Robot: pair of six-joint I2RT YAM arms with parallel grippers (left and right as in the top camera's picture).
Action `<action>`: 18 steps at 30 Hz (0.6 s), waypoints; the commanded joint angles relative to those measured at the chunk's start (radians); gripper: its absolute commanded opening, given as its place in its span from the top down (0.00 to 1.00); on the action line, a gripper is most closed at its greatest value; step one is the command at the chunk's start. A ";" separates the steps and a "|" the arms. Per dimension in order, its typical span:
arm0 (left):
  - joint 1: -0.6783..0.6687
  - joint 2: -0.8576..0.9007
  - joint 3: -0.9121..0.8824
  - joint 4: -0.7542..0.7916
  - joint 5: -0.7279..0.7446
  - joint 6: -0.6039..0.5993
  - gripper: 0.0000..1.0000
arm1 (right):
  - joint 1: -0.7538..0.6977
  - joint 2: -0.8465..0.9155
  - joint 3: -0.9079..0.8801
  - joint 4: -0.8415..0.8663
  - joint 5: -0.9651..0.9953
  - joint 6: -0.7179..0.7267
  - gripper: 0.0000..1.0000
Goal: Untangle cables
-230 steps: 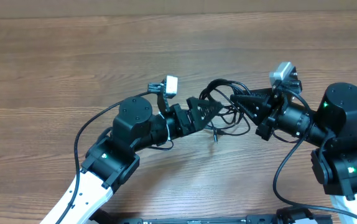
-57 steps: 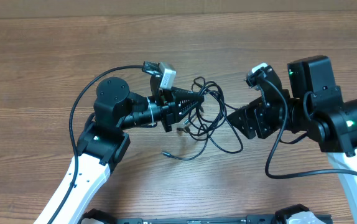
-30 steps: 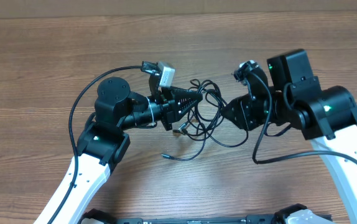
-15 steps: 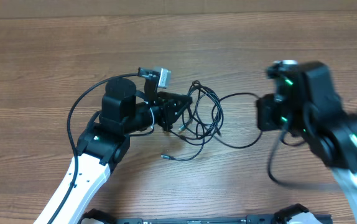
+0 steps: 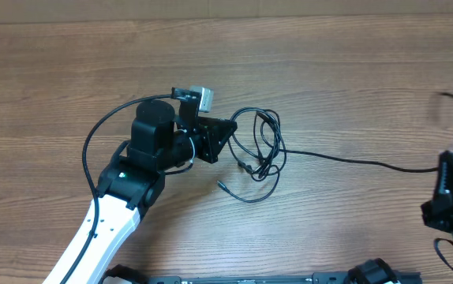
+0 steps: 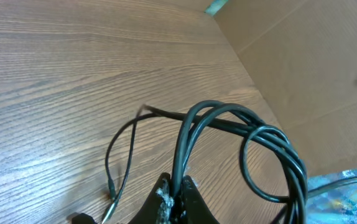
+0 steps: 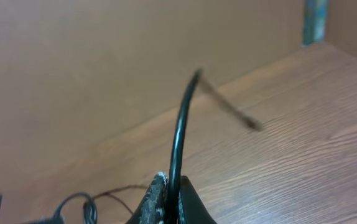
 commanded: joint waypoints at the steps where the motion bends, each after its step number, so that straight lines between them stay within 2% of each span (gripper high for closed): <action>1: -0.005 -0.003 0.014 0.004 -0.036 0.019 0.96 | -0.002 -0.013 0.018 0.009 0.126 0.066 0.96; 6: -0.005 -0.003 0.014 0.005 -0.042 0.019 0.96 | -0.002 -0.012 0.016 -0.006 0.214 0.075 0.96; 7: -0.005 -0.003 0.014 0.005 -0.042 0.019 0.96 | -0.002 -0.012 0.016 -0.011 0.214 0.068 0.88; 8: -0.005 -0.003 0.014 0.005 -0.042 0.019 0.96 | -0.002 -0.012 0.016 -0.019 0.210 0.047 0.73; 11: -0.005 -0.003 0.014 0.021 -0.028 0.019 0.96 | -0.002 -0.012 0.015 -0.068 0.210 0.019 0.57; 14: -0.005 -0.003 0.014 0.053 0.004 0.019 0.96 | -0.002 -0.012 0.015 -0.108 0.209 0.019 0.28; 17: -0.005 -0.003 0.014 0.092 0.052 0.019 0.96 | -0.002 -0.012 0.015 -0.122 0.174 0.018 0.14; 18: -0.005 -0.003 0.014 0.109 0.076 0.020 0.96 | -0.002 -0.012 0.014 -0.122 0.140 0.000 0.12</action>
